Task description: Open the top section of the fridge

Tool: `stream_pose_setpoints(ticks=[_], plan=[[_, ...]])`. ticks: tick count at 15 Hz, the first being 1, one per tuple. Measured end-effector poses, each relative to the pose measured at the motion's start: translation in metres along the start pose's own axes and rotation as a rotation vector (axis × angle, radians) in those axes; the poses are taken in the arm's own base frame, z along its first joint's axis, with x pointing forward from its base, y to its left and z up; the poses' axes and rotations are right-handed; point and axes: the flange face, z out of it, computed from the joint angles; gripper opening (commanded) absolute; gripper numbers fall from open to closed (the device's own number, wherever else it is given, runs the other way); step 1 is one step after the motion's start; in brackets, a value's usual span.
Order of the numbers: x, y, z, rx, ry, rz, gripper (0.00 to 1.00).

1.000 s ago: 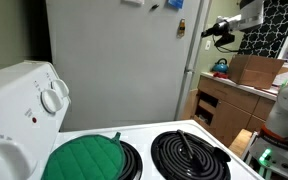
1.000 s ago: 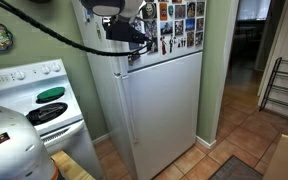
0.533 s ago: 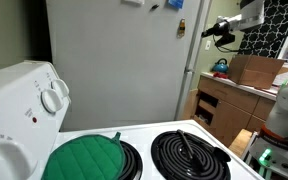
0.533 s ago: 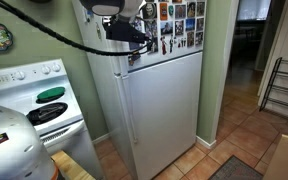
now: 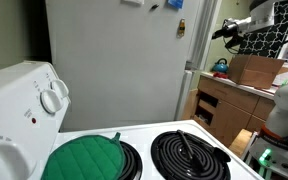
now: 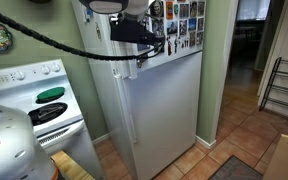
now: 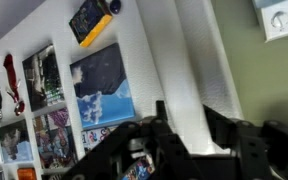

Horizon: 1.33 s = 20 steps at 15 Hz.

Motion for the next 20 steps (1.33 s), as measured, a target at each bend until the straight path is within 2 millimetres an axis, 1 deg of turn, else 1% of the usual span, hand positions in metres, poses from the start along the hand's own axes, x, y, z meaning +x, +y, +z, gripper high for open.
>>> stream_pose_setpoints(ticks=[2,6,7,10,13,20], plan=[[-0.001,0.001,-0.002,-0.008,0.002,0.002,0.37],[0.001,-0.001,0.003,-0.002,-0.004,-0.004,0.37],[0.001,-0.001,0.003,-0.002,-0.004,-0.004,0.12],[0.001,-0.001,0.003,0.004,-0.004,-0.003,0.12],[0.0,0.003,0.003,0.059,0.008,-0.004,0.12],[-0.005,0.03,0.005,0.194,0.039,-0.048,0.12]])
